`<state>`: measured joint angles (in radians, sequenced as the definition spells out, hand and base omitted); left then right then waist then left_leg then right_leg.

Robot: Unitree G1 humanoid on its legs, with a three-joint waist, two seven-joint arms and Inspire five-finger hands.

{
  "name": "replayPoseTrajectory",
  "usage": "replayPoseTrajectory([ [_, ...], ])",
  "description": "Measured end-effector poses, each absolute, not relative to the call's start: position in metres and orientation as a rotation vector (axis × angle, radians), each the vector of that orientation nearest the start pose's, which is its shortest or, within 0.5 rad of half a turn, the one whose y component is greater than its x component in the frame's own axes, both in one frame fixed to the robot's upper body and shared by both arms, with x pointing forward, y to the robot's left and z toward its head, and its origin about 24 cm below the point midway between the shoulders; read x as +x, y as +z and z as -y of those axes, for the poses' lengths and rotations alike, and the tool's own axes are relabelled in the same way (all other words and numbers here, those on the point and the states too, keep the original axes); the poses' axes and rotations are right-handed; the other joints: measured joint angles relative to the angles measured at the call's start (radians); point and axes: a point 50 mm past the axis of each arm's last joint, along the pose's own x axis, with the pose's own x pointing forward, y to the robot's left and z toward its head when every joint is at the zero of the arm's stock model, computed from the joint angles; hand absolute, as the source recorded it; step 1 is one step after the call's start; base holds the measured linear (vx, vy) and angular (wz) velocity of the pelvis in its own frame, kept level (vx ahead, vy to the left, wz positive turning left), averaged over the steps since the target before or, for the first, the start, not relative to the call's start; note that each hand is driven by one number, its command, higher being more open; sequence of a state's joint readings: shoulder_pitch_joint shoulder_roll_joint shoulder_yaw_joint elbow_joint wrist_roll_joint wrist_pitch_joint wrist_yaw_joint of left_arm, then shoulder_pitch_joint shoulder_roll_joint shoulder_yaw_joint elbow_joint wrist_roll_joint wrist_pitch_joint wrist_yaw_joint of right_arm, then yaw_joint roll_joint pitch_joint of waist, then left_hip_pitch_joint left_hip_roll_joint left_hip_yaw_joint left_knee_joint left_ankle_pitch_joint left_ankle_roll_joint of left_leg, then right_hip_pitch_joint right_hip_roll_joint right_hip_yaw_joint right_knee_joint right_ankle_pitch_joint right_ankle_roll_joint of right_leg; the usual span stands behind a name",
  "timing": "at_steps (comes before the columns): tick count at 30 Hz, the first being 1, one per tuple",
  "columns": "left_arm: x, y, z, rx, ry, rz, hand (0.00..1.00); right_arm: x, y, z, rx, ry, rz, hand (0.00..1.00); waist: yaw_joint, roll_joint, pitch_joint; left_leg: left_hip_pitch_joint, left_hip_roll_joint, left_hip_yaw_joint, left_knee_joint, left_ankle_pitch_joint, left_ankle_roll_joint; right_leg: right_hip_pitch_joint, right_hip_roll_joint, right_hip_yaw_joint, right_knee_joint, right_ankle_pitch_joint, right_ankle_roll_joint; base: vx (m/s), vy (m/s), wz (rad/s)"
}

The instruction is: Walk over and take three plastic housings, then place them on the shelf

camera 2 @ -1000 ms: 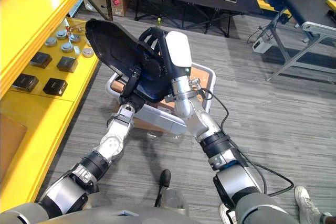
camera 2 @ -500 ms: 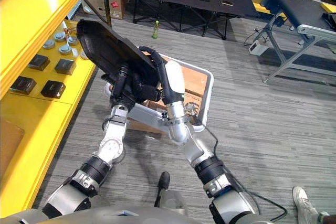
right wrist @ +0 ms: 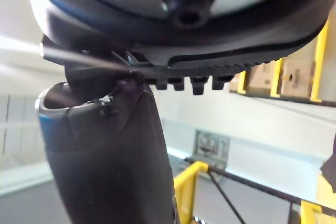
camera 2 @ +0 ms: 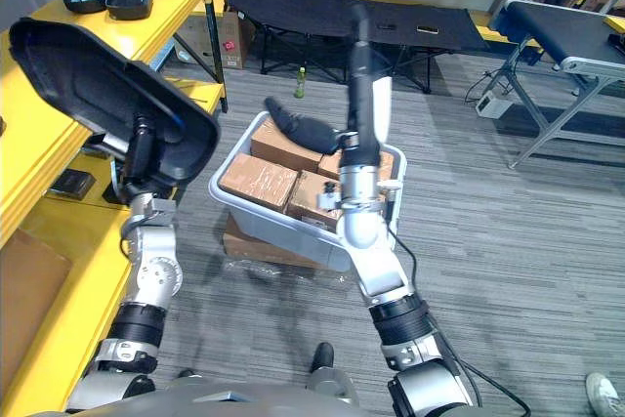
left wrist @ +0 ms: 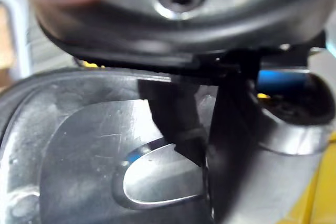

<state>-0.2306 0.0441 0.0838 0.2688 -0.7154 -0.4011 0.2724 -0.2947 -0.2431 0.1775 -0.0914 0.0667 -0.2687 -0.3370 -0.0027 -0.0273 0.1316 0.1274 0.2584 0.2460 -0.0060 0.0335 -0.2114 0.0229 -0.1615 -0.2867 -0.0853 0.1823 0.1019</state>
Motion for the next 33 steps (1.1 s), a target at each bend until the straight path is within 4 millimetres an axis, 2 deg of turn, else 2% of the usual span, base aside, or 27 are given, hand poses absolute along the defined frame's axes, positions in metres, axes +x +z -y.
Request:
replayPoseTrajectory([
  [1, 0.283, 0.058, -0.206, -0.605, 0.524, 0.245, 0.00, 0.279, 0.162, 0.144, 0.058, 0.025, 0.614, 1.00, -0.003, 0.003, -0.002, 0.000, 0.000, 0.000, 0.000, 0.000, 0.000, 0.000, 0.000, -0.001, 0.000, 0.000, -0.001, 0.00, 0.000, 0.00],
  [4, 0.278, 0.060, -0.217, -0.425, 0.644, 0.259, 0.00, 0.272, 0.155, 0.146, 0.273, 0.199, 0.540, 1.00, -0.005, 0.003, -0.006, -0.001, 0.000, 0.000, 0.000, -0.001, -0.001, -0.001, 0.000, -0.001, 0.000, 0.000, -0.001, 0.00, 0.000, 0.00],
  [8, 0.276, 0.066, -0.220, -0.256, 0.680, 0.296, 0.00, 0.261, 0.121, 0.138, 0.404, 0.286, 0.379, 1.00, 0.000, 0.009, -0.030, -0.009, 0.000, -0.004, 0.000, -0.001, -0.001, -0.005, -0.002, -0.007, 0.000, 0.000, -0.002, 0.01, 0.012, 0.04],
  [10, 0.270, 0.065, -0.222, -0.207, 0.677, 0.310, 0.00, 0.249, 0.092, 0.139, 0.441, 0.250, 0.267, 1.00, -0.003, 0.017, -0.042, -0.015, -0.001, -0.006, 0.000, -0.004, -0.001, -0.009, -0.003, -0.010, 0.000, -0.001, -0.001, 0.01, 0.011, 0.02],
  [11, 0.267, 0.065, -0.223, -0.203, 0.675, 0.311, 0.00, 0.245, 0.084, 0.141, 0.442, 0.227, 0.241, 1.00, -0.004, 0.019, -0.043, -0.015, -0.001, -0.005, 0.000, -0.005, -0.001, -0.009, -0.003, -0.009, 0.000, -0.003, 0.000, 0.03, 0.025, -0.04],
  [13, 0.247, 0.063, -0.222, -0.202, 0.666, 0.327, 0.00, 0.227, 0.052, 0.150, 0.431, 0.113, 0.121, 1.00, -0.013, 0.023, -0.046, -0.016, -0.001, 0.002, 0.002, -0.012, -0.002, -0.015, -0.003, -0.003, 0.000, -0.005, 0.002, 0.03, 0.023, -0.08],
  [15, 0.233, 0.063, -0.219, -0.213, 0.665, 0.338, 0.00, 0.218, 0.037, 0.157, 0.393, 0.030, 0.063, 1.00, -0.016, 0.024, -0.046, -0.016, -0.002, 0.010, 0.002, -0.016, -0.001, -0.020, -0.003, 0.005, 0.000, -0.005, 0.002, 0.03, 0.024, -0.13],
  [17, 0.208, 0.060, -0.212, -0.262, 0.645, 0.341, 0.00, 0.198, 0.011, 0.174, 0.250, -0.136, -0.045, 1.00, -0.022, 0.030, -0.049, -0.015, -0.003, 0.021, 0.006, -0.024, 0.000, -0.024, -0.003, 0.015, 0.000, -0.006, 0.004, 0.02, 0.023, -0.11],
  [19, 0.197, 0.058, -0.208, -0.322, 0.611, 0.330, 0.00, 0.187, 0.002, 0.182, 0.201, -0.189, -0.088, 1.00, -0.026, 0.042, -0.052, -0.016, -0.003, 0.021, 0.009, -0.028, 0.000, -0.024, -0.003, 0.016, 0.000, -0.008, 0.006, 0.01, 0.009, -0.02],
  [21, 0.195, 0.058, -0.206, -0.330, 0.591, 0.331, 0.00, 0.185, 0.001, 0.184, 0.188, -0.201, -0.093, 1.00, -0.026, 0.049, -0.051, -0.018, -0.003, 0.021, 0.017, -0.031, 0.000, -0.023, -0.004, 0.016, 0.000, -0.009, 0.006, -0.02, 0.006, 0.00],
  [24, 0.196, 0.060, -0.205, -0.346, 0.550, 0.343, 0.00, 0.188, 0.004, 0.178, 0.139, -0.168, -0.075, 1.00, -0.022, 0.063, -0.054, -0.023, -0.003, 0.015, 0.023, -0.039, 0.007, -0.021, -0.005, 0.013, 0.000, -0.013, 0.008, -0.03, 0.008, 0.04],
  [26, 0.194, 0.070, -0.203, -0.347, 0.534, 0.386, 0.00, 0.194, 0.008, 0.167, 0.140, -0.134, -0.059, 1.00, -0.018, 0.067, -0.056, -0.045, -0.003, -0.009, 0.031, -0.038, 0.008, -0.020, -0.007, -0.011, 0.000, -0.018, 0.000, -0.03, 0.006, 0.26],
  [30, 0.181, 0.094, -0.205, -0.307, 0.548, 0.486, 0.00, 0.210, 0.013, 0.147, 0.189, -0.053, -0.033, 1.00, 0.028, 0.079, -0.058, -0.071, -0.003, -0.082, 0.039, -0.030, 0.013, 0.010, -0.012, -0.079, 0.000, -0.022, 0.005, -0.01, 0.003, 0.51],
  [33, 0.162, 0.108, -0.218, -0.225, 0.608, 0.548, 0.00, 0.218, 0.017, 0.132, 0.209, 0.012, -0.019, 1.00, 0.080, 0.085, -0.061, -0.090, -0.005, -0.162, 0.038, -0.021, 0.009, 0.050, -0.013, -0.158, 0.000, -0.036, 0.008, 0.01, -0.003, 0.77],
])
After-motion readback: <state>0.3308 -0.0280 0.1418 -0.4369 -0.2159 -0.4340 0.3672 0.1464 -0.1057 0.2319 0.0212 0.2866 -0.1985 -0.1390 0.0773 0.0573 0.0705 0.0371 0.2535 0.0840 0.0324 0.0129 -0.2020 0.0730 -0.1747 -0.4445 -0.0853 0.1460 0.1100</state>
